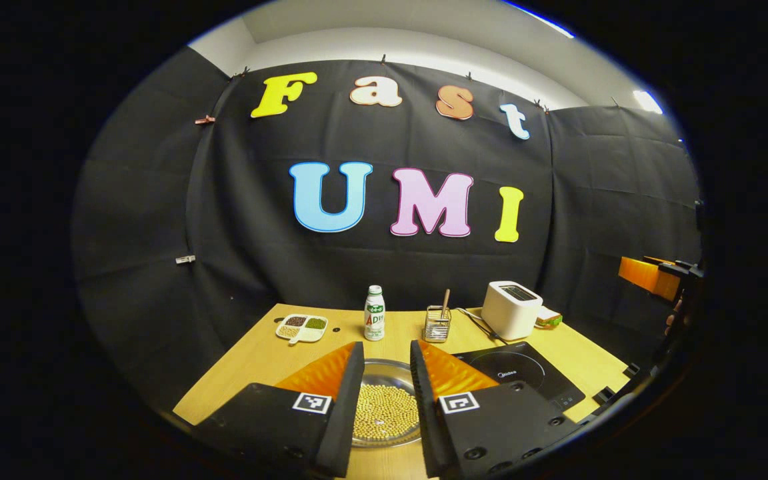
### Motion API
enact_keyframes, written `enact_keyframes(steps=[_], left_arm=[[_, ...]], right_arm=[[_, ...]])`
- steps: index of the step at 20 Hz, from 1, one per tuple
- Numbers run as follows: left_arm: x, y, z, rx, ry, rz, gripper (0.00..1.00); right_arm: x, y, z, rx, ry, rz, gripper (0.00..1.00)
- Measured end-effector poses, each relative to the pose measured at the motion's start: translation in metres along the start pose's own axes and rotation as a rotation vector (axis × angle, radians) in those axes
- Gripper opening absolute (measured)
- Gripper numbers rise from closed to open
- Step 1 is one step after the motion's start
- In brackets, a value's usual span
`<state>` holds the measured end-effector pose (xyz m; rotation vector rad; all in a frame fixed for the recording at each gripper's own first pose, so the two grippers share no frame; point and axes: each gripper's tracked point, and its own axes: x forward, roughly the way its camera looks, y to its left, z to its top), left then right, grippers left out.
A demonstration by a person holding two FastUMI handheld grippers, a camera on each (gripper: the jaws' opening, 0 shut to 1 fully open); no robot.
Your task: First push the handle of the pot to place it horizontally, then grasp the pot with both hands and set it on the induction cooktop.
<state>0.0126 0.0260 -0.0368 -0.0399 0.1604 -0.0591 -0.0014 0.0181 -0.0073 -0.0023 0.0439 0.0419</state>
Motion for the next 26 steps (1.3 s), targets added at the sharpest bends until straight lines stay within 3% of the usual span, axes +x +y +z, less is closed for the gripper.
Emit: enact_keyframes(steps=[5,9,16,26], left_arm=[[0.000,0.005,-0.020,-0.032,0.073,-0.027,0.31],[0.001,0.008,-0.042,-0.058,0.142,-0.049,0.05],[-0.005,-0.014,-0.104,-0.059,0.306,-0.192,0.05],[-0.008,-0.037,-0.209,0.029,0.585,-0.305,0.05]], right_arm=[[-0.001,0.001,-0.006,0.006,0.016,-0.003,0.98],[-0.002,0.002,-0.009,0.009,0.022,-0.011,0.98],[-0.007,-0.002,-0.018,0.005,0.043,-0.024,0.98],[-0.013,-0.024,-0.041,0.018,0.111,-0.087,0.98]])
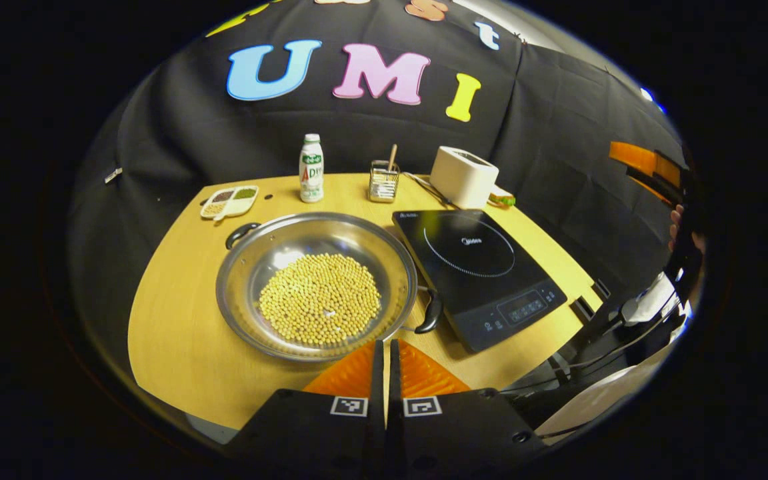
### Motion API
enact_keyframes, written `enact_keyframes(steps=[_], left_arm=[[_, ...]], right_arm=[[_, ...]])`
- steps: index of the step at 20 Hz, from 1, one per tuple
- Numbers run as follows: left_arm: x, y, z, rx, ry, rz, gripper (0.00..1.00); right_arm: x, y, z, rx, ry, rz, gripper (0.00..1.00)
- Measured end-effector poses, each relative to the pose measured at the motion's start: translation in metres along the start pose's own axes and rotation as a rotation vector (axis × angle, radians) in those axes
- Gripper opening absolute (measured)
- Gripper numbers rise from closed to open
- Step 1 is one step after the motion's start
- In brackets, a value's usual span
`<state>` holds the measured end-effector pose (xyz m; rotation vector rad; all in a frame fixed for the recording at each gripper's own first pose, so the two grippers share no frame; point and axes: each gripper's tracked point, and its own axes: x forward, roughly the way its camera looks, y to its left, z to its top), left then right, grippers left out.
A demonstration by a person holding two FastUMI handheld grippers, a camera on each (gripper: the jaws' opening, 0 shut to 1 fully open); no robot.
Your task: First push the handle of the pot to place it horizontally, then grasp the pot with both hands and set it on the induction cooktop.
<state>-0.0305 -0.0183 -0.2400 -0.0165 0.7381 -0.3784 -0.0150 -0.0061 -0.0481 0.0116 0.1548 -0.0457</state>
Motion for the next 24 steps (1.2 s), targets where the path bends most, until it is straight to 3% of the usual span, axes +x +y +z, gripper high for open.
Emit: enact_keyframes(steps=[9,17,24], left_arm=[[0.053,-0.019,-0.037,0.069,0.201,-0.060,0.05],[0.089,-0.035,-0.023,0.116,0.225,-0.109,0.05],[0.109,-0.042,-0.007,0.051,0.211,-0.121,0.05]], right_arm=[[0.001,-0.021,-0.023,0.021,0.053,-0.072,0.98],[0.001,-0.035,-0.040,0.019,0.101,-0.125,0.98],[0.006,-0.029,-0.043,-0.003,0.121,-0.111,0.98]])
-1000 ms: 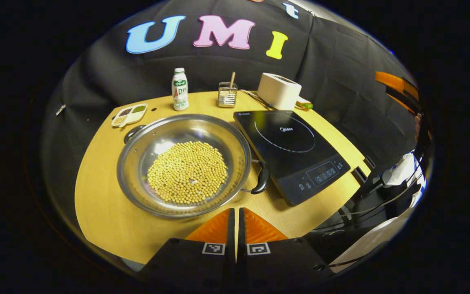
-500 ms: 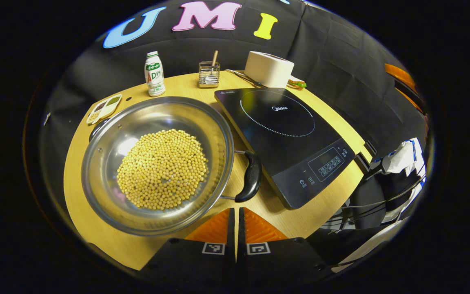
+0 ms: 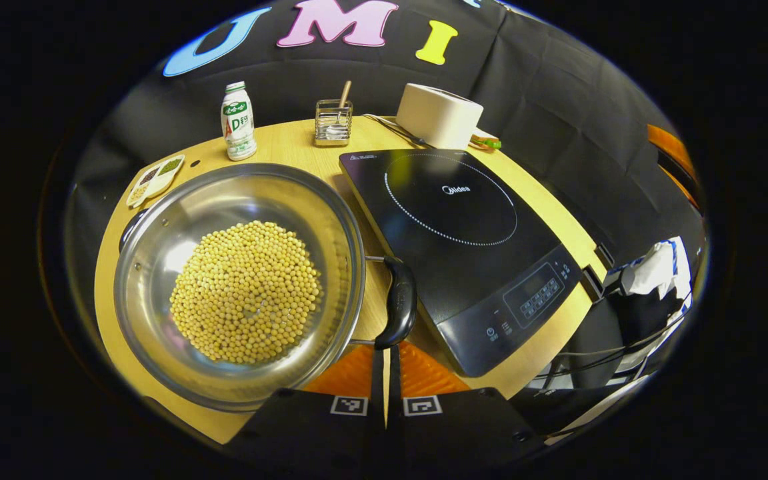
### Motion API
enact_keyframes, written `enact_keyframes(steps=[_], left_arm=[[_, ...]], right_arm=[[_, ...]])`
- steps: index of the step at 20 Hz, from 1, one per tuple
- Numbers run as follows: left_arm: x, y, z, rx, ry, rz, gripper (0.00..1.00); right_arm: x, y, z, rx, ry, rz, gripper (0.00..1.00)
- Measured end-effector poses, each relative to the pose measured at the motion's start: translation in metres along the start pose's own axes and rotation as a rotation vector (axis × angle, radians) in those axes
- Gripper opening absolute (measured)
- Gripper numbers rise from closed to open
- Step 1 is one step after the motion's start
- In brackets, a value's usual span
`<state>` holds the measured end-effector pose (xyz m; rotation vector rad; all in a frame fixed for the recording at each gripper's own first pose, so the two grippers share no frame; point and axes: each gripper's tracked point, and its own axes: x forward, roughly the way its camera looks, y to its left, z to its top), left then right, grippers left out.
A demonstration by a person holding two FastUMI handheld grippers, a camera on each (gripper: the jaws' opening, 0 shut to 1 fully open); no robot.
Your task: First push the handle of the pot to place it horizontally, then grasp the pot with both hands and set it on the induction cooktop.
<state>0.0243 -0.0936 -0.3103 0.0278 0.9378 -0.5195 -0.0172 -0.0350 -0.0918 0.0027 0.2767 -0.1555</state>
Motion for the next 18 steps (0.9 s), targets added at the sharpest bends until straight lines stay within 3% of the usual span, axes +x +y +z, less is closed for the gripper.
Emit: enact_keyframes(steps=[18], left_arm=[[0.040,0.007,0.065,-0.070,-0.069,0.001,0.05]], right_arm=[[0.010,-0.015,0.010,-0.031,0.006,-0.023,0.98]])
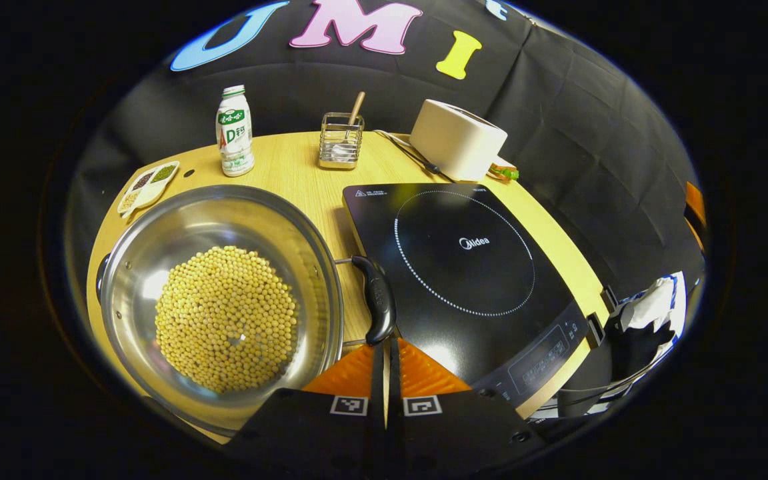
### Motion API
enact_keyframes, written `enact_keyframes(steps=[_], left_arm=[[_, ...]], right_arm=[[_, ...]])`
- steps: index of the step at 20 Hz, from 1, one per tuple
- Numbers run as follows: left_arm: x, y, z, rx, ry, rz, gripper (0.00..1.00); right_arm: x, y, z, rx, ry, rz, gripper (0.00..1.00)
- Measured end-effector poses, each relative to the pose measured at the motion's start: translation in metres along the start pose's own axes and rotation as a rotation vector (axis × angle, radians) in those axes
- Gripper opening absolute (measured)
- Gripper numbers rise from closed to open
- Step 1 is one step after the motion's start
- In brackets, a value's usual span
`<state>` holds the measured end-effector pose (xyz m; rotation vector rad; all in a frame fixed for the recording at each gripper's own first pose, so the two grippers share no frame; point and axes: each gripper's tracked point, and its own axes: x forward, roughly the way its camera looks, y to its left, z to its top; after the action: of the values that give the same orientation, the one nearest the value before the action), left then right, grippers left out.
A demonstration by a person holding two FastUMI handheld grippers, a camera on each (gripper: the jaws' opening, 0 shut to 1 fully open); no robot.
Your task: First push the handle of the pot to place it horizontally, then grasp the pot with both hands and set it on the induction cooktop.
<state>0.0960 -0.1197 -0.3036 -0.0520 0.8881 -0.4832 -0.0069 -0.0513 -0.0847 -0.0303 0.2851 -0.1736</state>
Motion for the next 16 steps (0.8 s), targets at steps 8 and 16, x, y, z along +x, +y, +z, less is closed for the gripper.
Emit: enact_keyframes(steps=[8,16], left_arm=[[0.010,0.005,0.020,-0.037,-0.021,-0.013,0.05],[0.010,0.009,0.024,-0.023,-0.041,-0.015,0.05]], right_arm=[[0.005,0.004,0.004,-0.011,-0.004,-0.007,0.98],[0.006,0.011,0.002,-0.020,0.003,0.010,0.98]])
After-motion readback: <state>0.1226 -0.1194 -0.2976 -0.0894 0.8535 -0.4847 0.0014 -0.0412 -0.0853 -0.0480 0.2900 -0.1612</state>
